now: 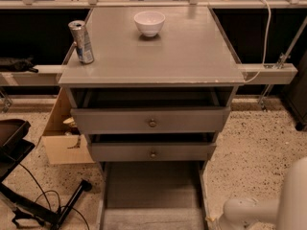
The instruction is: Open bottom drawer
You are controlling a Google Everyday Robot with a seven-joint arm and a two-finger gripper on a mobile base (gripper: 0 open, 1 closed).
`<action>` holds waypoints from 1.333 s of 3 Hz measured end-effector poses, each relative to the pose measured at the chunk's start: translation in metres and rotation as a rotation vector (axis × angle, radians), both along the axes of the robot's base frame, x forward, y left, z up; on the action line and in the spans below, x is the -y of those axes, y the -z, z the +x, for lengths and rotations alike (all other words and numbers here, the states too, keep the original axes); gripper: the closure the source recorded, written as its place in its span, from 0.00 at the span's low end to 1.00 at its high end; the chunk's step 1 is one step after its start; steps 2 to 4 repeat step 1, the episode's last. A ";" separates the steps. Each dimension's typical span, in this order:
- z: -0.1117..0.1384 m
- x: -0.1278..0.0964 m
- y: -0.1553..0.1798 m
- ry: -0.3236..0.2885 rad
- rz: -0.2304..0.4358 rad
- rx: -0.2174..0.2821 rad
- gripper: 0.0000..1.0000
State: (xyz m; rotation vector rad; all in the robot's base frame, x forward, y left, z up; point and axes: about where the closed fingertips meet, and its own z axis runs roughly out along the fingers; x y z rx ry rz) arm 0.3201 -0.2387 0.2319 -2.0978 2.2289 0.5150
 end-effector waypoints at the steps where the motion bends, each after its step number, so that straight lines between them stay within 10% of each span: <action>1: -0.017 -0.002 -0.062 -0.012 -0.010 0.085 0.00; 4: -0.017 -0.002 -0.062 -0.012 -0.010 0.085 0.00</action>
Offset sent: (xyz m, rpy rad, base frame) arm 0.0000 0.0000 0.0000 0.0000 0.0000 0.0000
